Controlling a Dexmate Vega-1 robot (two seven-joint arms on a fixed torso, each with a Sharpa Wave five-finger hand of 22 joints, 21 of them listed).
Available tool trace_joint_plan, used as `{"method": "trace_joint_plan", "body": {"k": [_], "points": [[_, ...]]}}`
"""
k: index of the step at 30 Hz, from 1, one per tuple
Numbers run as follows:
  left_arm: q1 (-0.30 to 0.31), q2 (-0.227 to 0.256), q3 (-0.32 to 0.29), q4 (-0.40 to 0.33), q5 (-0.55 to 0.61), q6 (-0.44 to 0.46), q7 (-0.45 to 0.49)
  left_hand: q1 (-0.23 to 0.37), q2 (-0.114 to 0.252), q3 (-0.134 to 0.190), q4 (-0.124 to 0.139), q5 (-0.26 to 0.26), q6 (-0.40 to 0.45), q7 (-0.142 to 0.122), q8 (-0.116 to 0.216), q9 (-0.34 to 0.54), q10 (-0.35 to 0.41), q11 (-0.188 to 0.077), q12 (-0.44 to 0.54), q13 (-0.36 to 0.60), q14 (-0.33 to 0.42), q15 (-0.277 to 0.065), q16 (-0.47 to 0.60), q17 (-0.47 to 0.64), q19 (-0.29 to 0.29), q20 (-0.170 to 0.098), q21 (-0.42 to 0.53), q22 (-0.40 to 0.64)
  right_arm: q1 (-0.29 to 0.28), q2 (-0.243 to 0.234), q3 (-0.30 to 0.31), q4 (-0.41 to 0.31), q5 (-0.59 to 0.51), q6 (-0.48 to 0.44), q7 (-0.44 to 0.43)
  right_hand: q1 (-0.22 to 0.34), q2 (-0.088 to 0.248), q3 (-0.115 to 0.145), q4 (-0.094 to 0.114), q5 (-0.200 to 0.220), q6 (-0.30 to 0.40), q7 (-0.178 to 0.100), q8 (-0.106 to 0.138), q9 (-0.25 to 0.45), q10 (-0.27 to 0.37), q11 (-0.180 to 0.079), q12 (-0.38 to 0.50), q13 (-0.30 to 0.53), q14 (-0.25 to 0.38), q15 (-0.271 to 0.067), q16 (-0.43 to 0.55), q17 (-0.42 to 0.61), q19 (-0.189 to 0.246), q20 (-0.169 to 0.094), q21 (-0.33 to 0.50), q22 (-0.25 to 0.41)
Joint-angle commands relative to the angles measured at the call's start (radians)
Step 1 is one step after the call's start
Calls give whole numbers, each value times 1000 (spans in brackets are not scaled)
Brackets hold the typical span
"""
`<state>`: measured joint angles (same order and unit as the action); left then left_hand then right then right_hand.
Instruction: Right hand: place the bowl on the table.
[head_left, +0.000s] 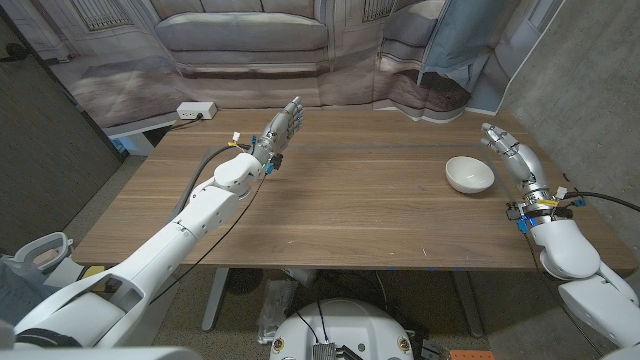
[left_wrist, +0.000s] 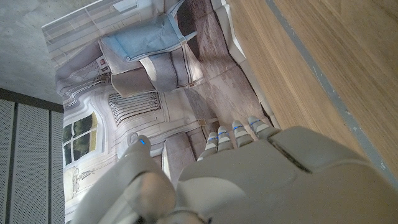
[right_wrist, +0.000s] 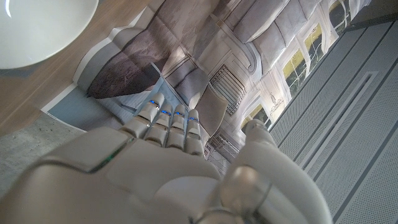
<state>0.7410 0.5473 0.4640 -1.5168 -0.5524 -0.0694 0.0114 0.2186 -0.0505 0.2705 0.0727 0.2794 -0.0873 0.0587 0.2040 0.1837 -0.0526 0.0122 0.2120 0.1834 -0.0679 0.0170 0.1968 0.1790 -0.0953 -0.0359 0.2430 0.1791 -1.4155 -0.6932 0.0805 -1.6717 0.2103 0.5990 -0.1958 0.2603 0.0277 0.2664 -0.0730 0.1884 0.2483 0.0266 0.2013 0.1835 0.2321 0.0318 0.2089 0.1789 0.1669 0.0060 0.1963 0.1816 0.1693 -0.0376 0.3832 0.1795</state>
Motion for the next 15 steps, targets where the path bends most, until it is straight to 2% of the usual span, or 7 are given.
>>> {"method": "trace_joint_plan", "body": {"k": [1,8,15], "points": [[-2,-4,1,12,1,-10,-5,10,3,0,-1,-2,4,-2,-1,2,4,-3,-2,3,5,0,-2,6,7,-27,-2,2,-8,-2,12,-15,-48,-11,-20,16,0,5,-9,-2,3,-11,-1,4,-3,-10,0,5,22,-4,7,1,19,-13,-1,2],[-4,1,1,3,1,1,-2,11,4,-1,-1,-3,3,-2,-2,2,3,-2,-3,3,6,0,-2,6,6,-25,-3,2,-12,-16,20,-14,-58,-12,-7,24,2,7,-14,-2,5,-18,-1,4,-2,-12,0,5,31,-11,8,1,25,-10,-3,2],[19,12,-7,-34,1,11,21,13,5,-2,-1,-4,7,-5,-1,2,9,-8,-2,3,12,-5,-1,6,10,-27,-3,2,-4,-18,18,0,-73,3,-2,37,-2,9,-26,-2,10,-21,-1,4,11,-14,5,5,39,-13,7,0,38,-8,-4,2]]}}
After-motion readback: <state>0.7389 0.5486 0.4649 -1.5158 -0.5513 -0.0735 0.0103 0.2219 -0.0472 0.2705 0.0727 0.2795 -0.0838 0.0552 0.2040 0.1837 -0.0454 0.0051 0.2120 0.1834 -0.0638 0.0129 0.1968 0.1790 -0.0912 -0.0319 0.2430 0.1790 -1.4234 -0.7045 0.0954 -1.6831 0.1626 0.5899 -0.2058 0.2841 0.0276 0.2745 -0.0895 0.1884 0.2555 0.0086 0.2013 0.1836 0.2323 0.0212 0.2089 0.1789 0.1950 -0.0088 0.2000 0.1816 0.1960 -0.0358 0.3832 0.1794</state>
